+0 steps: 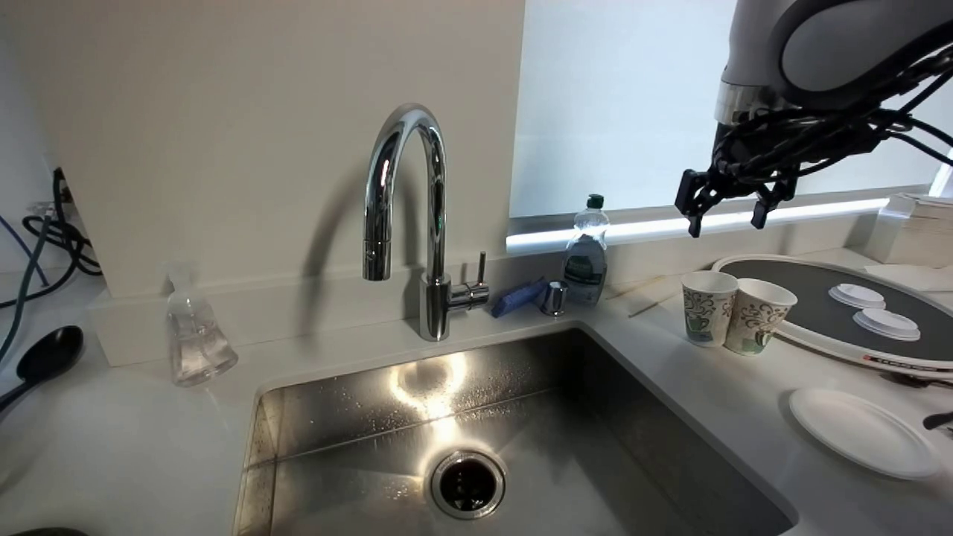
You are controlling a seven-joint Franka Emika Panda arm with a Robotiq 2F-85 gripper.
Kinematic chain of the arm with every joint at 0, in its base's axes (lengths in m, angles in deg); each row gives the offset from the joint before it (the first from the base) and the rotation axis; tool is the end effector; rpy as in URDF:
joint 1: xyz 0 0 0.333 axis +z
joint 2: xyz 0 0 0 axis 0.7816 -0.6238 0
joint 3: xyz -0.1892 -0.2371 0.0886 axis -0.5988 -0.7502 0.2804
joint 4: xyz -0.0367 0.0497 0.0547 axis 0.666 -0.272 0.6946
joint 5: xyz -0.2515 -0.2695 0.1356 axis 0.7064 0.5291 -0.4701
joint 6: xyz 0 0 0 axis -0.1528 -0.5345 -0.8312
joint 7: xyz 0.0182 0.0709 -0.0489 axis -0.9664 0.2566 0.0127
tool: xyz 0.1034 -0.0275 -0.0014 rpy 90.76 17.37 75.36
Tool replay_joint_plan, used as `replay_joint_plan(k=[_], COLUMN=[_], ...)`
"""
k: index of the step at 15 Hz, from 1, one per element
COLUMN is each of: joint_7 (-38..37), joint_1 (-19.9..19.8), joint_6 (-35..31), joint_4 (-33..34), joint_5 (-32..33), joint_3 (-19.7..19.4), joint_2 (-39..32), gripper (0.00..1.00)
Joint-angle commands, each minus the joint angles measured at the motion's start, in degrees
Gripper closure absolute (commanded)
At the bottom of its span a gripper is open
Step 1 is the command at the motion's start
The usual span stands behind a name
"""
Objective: Put the coffee cups on the windowsill.
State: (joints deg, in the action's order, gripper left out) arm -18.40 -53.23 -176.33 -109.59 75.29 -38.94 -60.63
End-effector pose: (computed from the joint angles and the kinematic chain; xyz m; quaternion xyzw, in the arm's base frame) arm 0.4906 0.0358 0.4797 0.9707 -0.1819 0.0945 0.1253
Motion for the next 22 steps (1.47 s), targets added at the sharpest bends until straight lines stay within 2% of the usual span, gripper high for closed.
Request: replay_joint_plan(k=[1,3,16,18,19,20,21,22], joint_7=[-4.93,-6.92,-9.56,-9.69,-9.76,-9.87,-9.9,-10.01], joint_1=[-1.11,-1.55,-3.13,-3.23,-3.23,-3.25,-3.25,-3.27], joint_6=[-2.08,-3.97,-15.77,-16.8,-17.11,-17.47,-17.92,-18.18], joint_4=[-1.68,-2.86,-8.66,-9.29,-9.53,-9.74,-9.99,-10.1], joint_5=[5.2,7.16,7.07,7.16,7.13,7.13,7.08,7.16], joint_3=[0.04,-0.4,-3.48,-3.57,-3.63,-3.67,-3.7,-3.69], joint_2=[-0.41,-0.66,-2.62,-2.85,-3.04,-3.17,-3.33,-3.5], gripper=[0.0,0.0,0.01,0.1,0.27,0.34,0.35,0.41])
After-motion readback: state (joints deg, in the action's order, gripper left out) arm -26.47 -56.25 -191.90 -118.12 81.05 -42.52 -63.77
